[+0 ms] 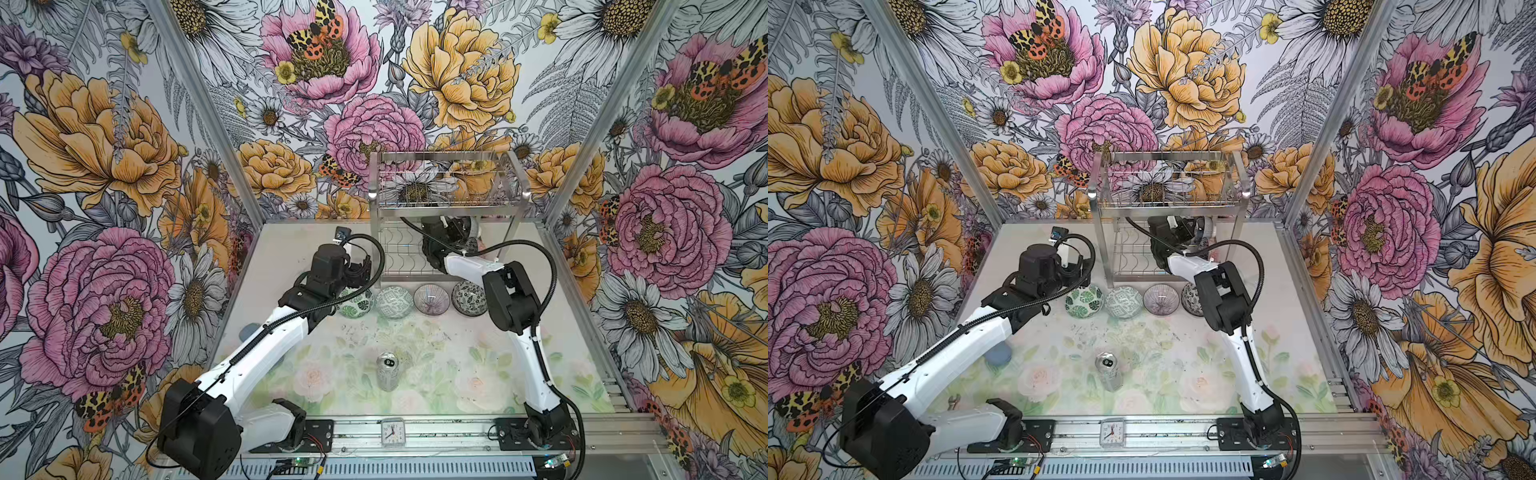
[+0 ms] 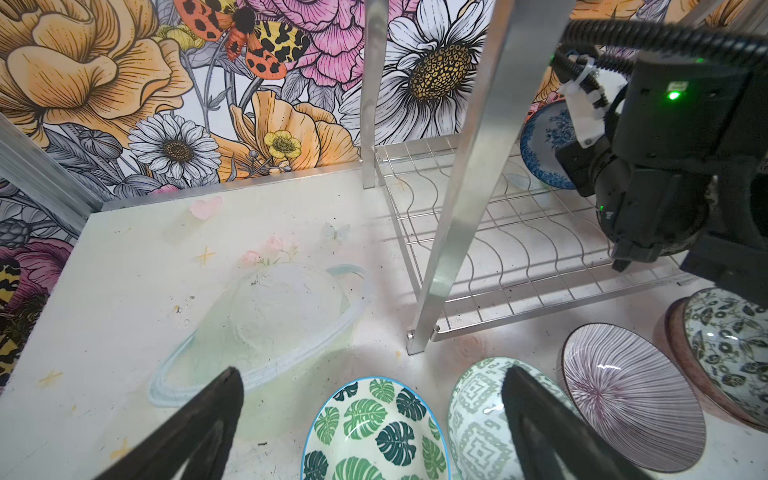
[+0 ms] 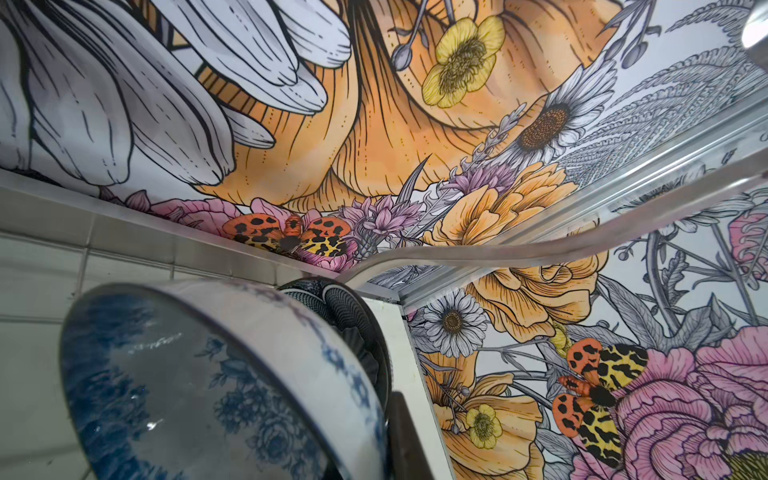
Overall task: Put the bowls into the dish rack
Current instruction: 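Carry the blue bowl into the rack with right gripper while left withdraws, then lower the blue floral bowl upright into the rack beside the dark bowl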
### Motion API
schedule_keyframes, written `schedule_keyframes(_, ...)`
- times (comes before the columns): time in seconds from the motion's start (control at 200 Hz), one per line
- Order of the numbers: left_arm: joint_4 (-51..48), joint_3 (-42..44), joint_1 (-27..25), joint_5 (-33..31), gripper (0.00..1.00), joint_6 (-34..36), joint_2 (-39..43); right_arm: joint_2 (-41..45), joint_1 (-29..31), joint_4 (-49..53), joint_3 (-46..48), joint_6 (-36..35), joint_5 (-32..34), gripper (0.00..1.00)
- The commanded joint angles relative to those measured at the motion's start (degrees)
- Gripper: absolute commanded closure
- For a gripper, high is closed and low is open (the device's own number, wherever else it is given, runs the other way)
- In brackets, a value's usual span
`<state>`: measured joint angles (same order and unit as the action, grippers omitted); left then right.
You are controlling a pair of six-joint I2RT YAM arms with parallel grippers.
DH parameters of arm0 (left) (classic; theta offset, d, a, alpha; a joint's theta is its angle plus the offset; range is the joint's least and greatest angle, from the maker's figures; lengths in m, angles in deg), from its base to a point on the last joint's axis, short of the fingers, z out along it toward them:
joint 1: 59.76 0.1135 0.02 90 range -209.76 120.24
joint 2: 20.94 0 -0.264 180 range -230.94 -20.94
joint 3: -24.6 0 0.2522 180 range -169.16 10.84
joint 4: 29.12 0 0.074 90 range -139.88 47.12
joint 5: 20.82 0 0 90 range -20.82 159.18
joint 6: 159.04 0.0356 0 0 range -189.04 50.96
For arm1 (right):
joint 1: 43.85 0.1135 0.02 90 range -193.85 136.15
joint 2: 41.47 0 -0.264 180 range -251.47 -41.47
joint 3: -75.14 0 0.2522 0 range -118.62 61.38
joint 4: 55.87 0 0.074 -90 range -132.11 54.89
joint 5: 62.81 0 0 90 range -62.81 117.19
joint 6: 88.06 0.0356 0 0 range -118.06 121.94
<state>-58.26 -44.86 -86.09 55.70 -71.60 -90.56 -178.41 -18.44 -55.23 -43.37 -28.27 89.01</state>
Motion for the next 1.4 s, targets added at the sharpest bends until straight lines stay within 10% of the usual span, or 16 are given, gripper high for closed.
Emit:
schedule_keyframes(0.0, 0.87, -0.20, 0.50, 1.08, 0.01, 0.10, -0.07, -2.03, -0.40, -2.47, -5.38, -1.07, 1.12, 1.00)
schedule_keyframes(0.831, 0.97, 0.51, 1.32, 3.14, 0.01, -0.18, -1.15, -7.67, -0.36, 11.45, -15.90, 6.72, -3.41, 1.00)
schedule_keyframes(1.396, 0.17, 3.04, 0.88, 4.59, 0.01, -3.29, 4.72, -4.57, 0.35, 16.36, -14.65, 14.19, -9.58, 0.82)
